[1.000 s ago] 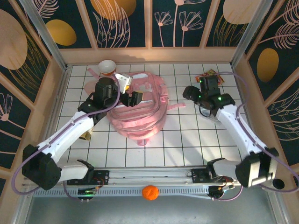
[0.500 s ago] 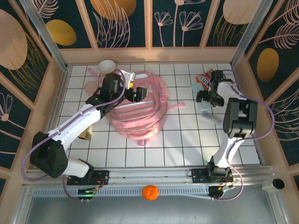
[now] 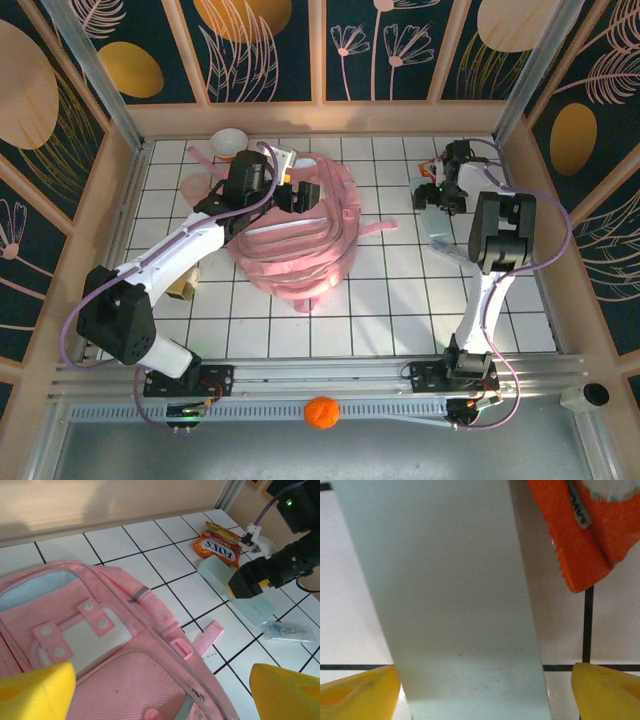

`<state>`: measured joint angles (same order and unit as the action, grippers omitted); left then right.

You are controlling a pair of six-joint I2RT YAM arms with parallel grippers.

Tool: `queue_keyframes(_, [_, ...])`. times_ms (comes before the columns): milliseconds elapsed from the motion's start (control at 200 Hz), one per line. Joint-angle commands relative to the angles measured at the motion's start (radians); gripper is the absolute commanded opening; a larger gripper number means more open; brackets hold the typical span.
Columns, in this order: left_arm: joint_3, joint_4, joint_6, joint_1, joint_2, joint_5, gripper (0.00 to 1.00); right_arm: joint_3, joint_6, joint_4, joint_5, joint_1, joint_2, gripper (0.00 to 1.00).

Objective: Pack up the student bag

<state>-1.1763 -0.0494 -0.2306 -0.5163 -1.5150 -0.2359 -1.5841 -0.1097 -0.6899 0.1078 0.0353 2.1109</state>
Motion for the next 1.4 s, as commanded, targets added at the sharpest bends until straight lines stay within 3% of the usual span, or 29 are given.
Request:
queue_keyframes(0, [-0.034,0.000,0.005,0.000,-0.013,-0.008,0.89,-0.005,-0.026,-0.001,-0.046,-0.023,-0.002,0.85])
queue_keyframes(325, [-0.028,-0.003,-0.006,0.000,-0.014,0.016,0.90,0.035,-0.032,0.063,-0.088,-0.049,0.008,0.77])
queue_keyframes(470, [-0.012,0.002,-0.018,0.001,-0.007,0.025,0.90,0.029,-0.033,0.050,-0.096,-0.056,0.014,0.64])
queue_keyframes(731, [0.027,-0.010,0.043,0.013,0.054,0.020,0.91,0.073,0.036,0.094,-0.023,-0.061,-0.174,0.57])
queue_keyframes(891, [0.082,-0.046,0.227,0.017,0.131,-0.037,0.88,0.159,0.122,0.142,0.097,-0.063,-0.362,0.53])
queue_keyframes(1066, [0.170,-0.144,0.549,0.018,0.234,-0.118,0.86,0.367,0.289,0.319,0.287,-0.061,-0.630,0.51])
queue_keyframes(1231, [0.302,-0.180,0.771,0.015,0.300,-0.039,0.88,0.586,0.517,0.516,0.379,-0.062,-0.860,0.48])
queue_keyframes(1396, [0.358,-0.228,0.914,0.009,0.282,-0.013,0.90,0.685,0.602,0.532,0.387,-0.069,-0.988,0.45])
